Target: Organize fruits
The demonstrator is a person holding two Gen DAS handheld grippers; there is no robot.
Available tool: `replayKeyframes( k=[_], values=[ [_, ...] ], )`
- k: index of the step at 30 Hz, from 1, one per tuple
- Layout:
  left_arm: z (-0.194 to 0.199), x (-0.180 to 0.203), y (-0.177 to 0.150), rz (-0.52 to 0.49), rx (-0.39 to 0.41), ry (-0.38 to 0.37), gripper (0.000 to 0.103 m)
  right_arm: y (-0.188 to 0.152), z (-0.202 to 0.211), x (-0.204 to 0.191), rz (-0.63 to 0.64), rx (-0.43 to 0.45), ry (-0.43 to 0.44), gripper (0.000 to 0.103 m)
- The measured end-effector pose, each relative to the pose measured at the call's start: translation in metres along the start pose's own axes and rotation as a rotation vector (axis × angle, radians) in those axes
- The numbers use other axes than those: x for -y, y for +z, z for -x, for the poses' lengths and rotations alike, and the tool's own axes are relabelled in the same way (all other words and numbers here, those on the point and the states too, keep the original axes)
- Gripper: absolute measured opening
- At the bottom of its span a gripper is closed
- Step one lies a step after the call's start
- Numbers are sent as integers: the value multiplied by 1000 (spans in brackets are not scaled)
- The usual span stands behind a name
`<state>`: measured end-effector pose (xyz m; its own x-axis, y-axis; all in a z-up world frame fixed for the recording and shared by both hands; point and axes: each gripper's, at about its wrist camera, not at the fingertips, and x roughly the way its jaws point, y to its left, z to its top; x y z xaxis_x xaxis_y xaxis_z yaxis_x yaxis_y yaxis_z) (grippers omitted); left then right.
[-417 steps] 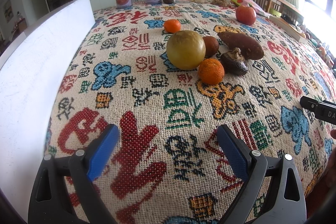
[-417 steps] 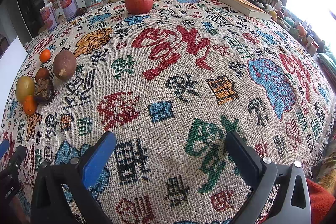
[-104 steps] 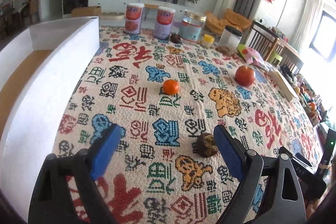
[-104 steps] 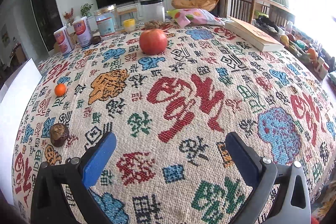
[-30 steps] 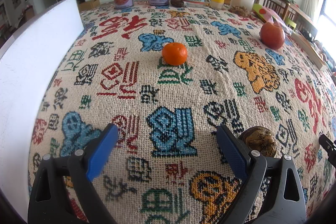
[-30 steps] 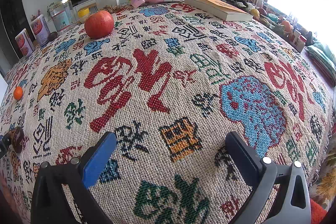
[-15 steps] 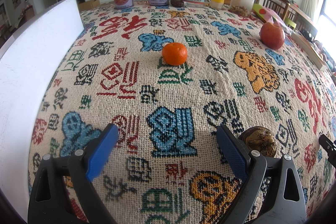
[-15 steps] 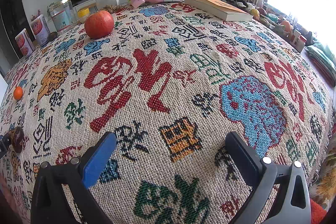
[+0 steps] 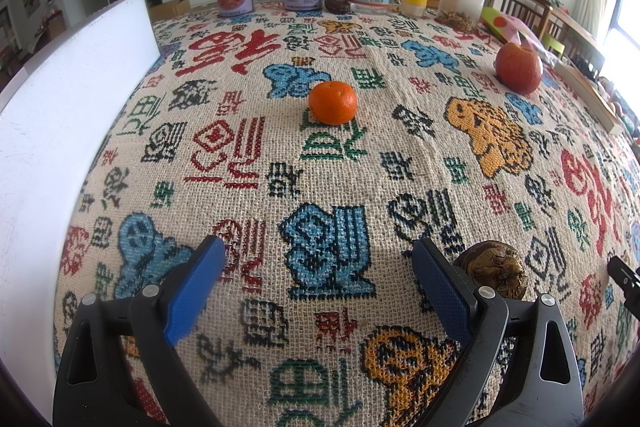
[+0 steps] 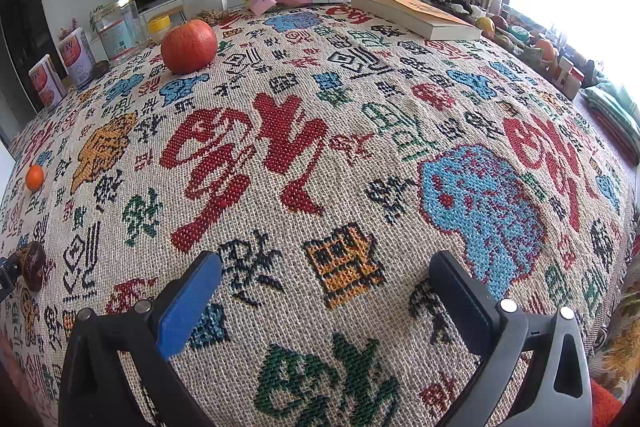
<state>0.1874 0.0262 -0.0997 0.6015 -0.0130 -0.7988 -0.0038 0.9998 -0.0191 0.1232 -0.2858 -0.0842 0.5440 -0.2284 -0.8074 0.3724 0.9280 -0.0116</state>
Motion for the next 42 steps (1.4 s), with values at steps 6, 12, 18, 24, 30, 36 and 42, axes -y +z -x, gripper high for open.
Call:
replayKeyframes(
  k=[6, 12, 18, 24, 30, 36, 42],
  values=[
    [0, 0, 0, 0, 0, 0, 95, 0, 0, 0, 0, 0, 0, 103],
    [0, 1, 0, 0, 0, 0, 95, 0, 0, 0, 0, 0, 0, 103],
    [0, 1, 0, 0, 0, 1, 95, 0, 0, 0, 0, 0, -1, 103],
    [4, 0, -1, -11, -8, -53, 95, 0, 0, 0, 0, 0, -1, 103],
    [49, 19, -16, -49, 39, -364, 95, 0, 0, 0, 0, 0, -2, 103],
    [37, 64, -18, -194, 36, -275, 93, -1, 0, 0, 1, 0, -2, 103],
    [23, 61, -16, -183, 31, -247, 42, -1, 0, 0, 0, 0, -4, 103]
  ],
)
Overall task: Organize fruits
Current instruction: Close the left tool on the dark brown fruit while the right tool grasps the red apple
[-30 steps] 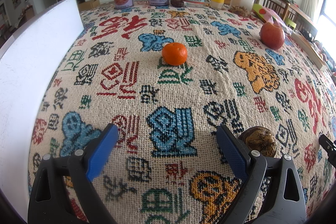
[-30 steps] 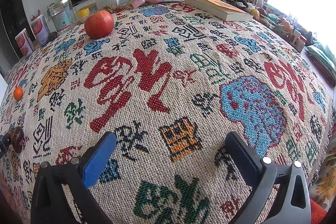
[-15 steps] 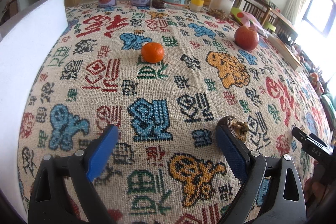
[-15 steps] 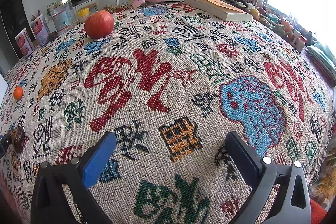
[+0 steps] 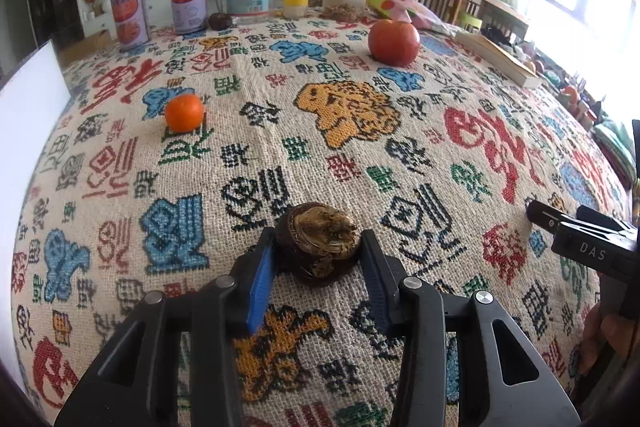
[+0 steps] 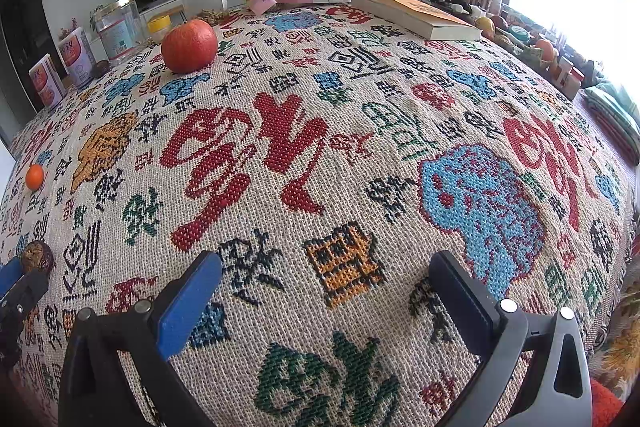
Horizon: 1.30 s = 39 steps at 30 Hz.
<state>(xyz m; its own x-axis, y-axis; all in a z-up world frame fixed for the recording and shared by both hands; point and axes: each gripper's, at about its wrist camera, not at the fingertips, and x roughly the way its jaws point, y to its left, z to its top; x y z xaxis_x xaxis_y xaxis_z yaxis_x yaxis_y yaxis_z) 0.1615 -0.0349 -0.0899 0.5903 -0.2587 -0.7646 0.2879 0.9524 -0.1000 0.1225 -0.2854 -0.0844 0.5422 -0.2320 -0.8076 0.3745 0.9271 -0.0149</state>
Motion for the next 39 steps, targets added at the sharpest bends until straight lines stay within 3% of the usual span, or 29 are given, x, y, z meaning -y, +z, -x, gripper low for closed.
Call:
replayKeyframes(
  k=[3, 7, 12, 14, 15, 18, 26, 29, 33, 37, 39],
  values=[
    [8, -9, 1, -14, 8, 36, 42, 0, 0, 0, 0, 0, 1, 103],
    [23, -58, 7, 75, 40, 101, 42, 0, 0, 0, 0, 0, 0, 103],
    [13, -102, 1, 121, -28, 157, 43, 0, 0, 0, 0, 0, 0, 103],
    [12, -102, -4, 98, -9, 158, 45, 0, 0, 0, 0, 0, 0, 103],
    [11, -101, -5, 85, -6, 165, 50, 0, 0, 0, 1, 0, 0, 103],
    [9, -97, -7, 72, -24, 185, 85, 0, 0, 0, 0, -1, 1, 103],
    [8, -99, -7, 76, -35, 192, 90, 4, 0, 2, 7, -26, 30, 103],
    [8, -101, -7, 87, -37, 188, 92, 32, -4, -6, 29, -25, 152, 103],
    [7, -100, -7, 86, -39, 193, 93, 101, -23, -39, 83, 3, 251, 103],
    [7, -100, -6, 87, -40, 196, 94, 164, -54, -88, 178, 45, 290, 103],
    [6, -100, -6, 88, -40, 197, 94, 185, -72, -113, 235, 23, 289, 103]
  ],
)
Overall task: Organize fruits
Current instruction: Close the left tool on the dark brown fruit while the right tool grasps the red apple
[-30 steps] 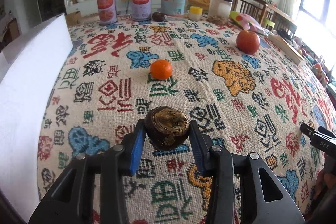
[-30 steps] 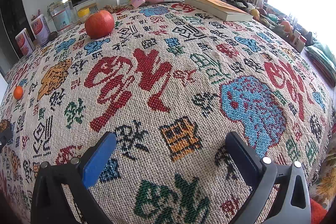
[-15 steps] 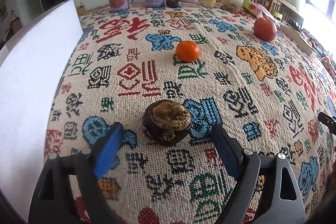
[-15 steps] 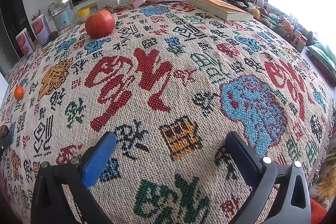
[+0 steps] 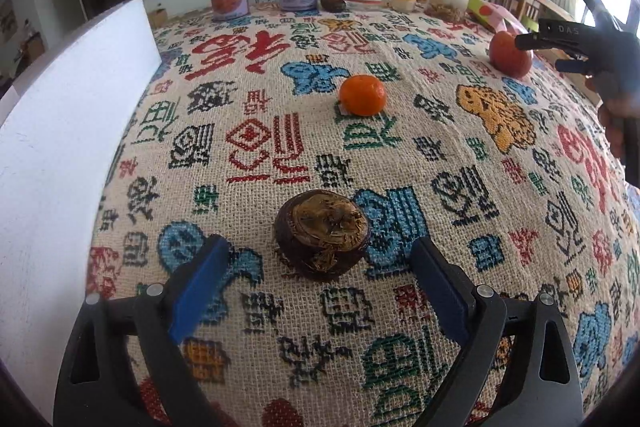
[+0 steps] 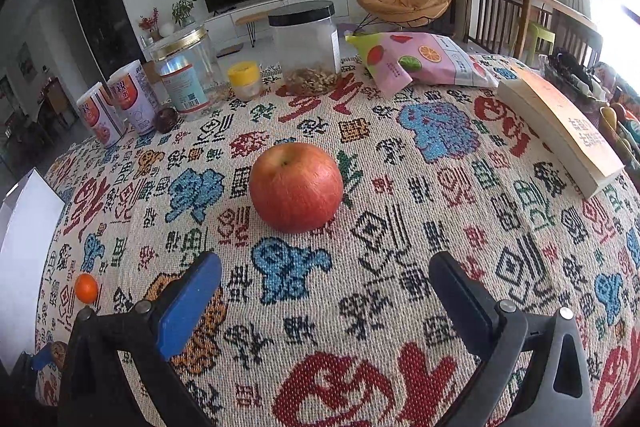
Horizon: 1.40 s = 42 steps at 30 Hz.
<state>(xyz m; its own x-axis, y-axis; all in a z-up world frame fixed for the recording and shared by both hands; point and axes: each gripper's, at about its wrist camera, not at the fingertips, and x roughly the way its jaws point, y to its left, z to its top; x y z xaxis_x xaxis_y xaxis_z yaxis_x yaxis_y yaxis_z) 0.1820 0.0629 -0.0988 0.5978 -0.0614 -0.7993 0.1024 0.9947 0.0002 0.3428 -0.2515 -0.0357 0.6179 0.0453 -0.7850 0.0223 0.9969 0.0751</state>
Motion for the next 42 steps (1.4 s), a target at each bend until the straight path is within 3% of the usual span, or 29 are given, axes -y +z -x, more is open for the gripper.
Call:
replayKeyframes(
  k=[3, 6, 11, 14, 19, 22, 25, 27, 30, 31, 33, 37, 39, 41, 42],
  values=[
    [0, 0, 0, 0, 0, 0, 94, 22, -28, -14, 29, -33, -6, 97],
    [0, 0, 0, 1, 0, 0, 95, 29, -51, -16, 15, -114, -33, 71],
    [-1, 0, 0, 0, -1, -1, 95, 16, -28, 3, -86, -106, 21, 69],
    [-1, 0, 0, 0, -1, -1, 95, -10, 10, 5, -102, -112, 75, 70],
    [-1, 0, 0, 0, -1, -1, 95, -86, 75, -14, -48, -168, 116, 70],
    [-1, 0, 0, 0, -1, -1, 95, -139, 99, -29, -27, -184, 110, 70],
    [-1, 0, 1, 0, -2, -1, 95, -178, 107, -47, 23, -127, 58, 71],
    [-1, 0, 0, 0, -2, -1, 95, -191, 109, -61, 88, -41, -10, 71],
    [-1, 0, 1, 0, -2, -1, 95, -200, 92, -62, 63, -59, -6, 81],
    [-1, 0, 1, 0, -2, -1, 95, -203, 92, -62, 61, -27, -12, 84],
    [-1, 0, 1, 0, -2, -1, 95, -209, 89, -64, 73, -31, -39, 96],
    [0, 0, 1, 2, -2, -6, 95, -209, 90, -62, 64, -33, -25, 102],
    [3, -5, 1, 15, 8, -78, 95, -209, 93, -60, 47, -23, -4, 103],
    [11, -22, 0, 80, 14, -260, 94, -209, 96, -55, 25, -9, 29, 103],
    [14, -32, -4, 138, 22, -316, 94, -210, 98, -52, 9, 0, 52, 103]
  ],
)
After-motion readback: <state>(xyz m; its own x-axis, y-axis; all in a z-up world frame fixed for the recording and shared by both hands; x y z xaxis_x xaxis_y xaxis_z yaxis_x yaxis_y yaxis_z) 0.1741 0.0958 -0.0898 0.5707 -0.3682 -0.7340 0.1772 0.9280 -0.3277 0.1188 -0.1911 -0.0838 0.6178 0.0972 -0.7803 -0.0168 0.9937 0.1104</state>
